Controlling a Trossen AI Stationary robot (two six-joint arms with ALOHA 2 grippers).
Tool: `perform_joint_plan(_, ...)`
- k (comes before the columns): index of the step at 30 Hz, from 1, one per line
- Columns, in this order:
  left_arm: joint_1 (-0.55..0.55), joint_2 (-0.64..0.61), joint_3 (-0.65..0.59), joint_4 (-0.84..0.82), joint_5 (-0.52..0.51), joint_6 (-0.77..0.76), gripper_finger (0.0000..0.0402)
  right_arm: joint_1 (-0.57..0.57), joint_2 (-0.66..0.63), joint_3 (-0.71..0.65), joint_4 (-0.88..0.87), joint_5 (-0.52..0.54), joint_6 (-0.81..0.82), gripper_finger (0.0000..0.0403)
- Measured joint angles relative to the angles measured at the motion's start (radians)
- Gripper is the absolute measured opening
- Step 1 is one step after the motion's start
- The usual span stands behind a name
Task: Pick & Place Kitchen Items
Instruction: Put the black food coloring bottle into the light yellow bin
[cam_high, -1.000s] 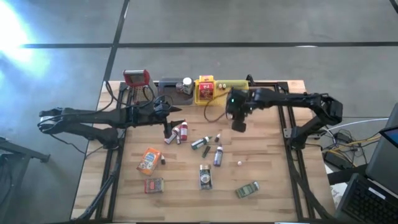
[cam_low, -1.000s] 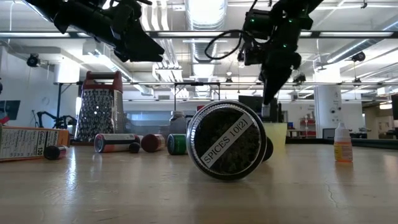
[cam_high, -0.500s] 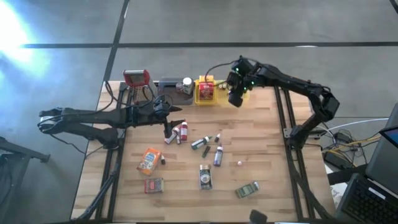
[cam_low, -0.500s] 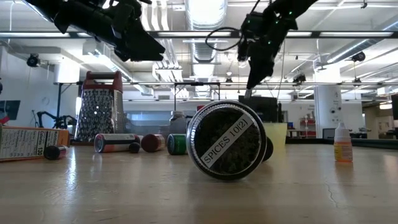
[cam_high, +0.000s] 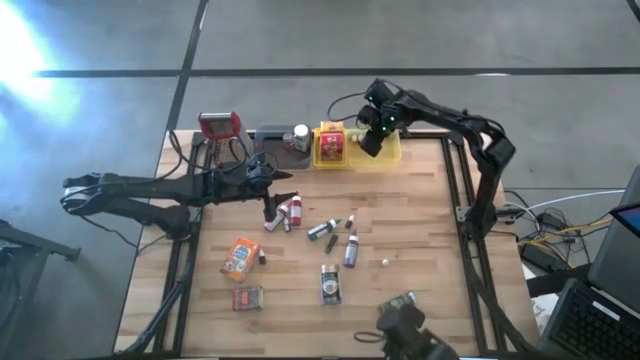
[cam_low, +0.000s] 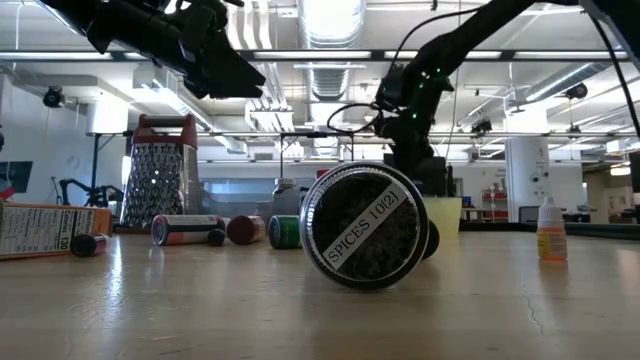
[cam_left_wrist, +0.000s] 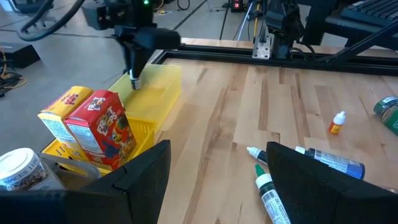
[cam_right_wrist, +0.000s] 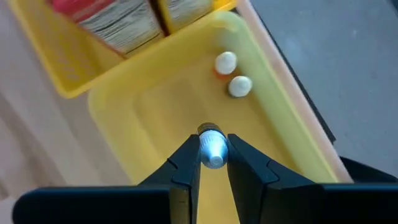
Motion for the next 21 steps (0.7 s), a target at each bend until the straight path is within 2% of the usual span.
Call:
perform_joint_plan(8, 0.000, 0.000, 0.000, -0.001, 0.000, 0.000, 0.0268, -0.046, 0.037, 0.000, 0.012, 0.004, 0.014, 0.0057)
perform_joint_plan(21, 0.000, 0.000, 0.000, -0.001, 0.000, 0.000, 0.0268, -0.047, 0.090, -0.001, 0.082, 0.003, 0.024, 0.0057)
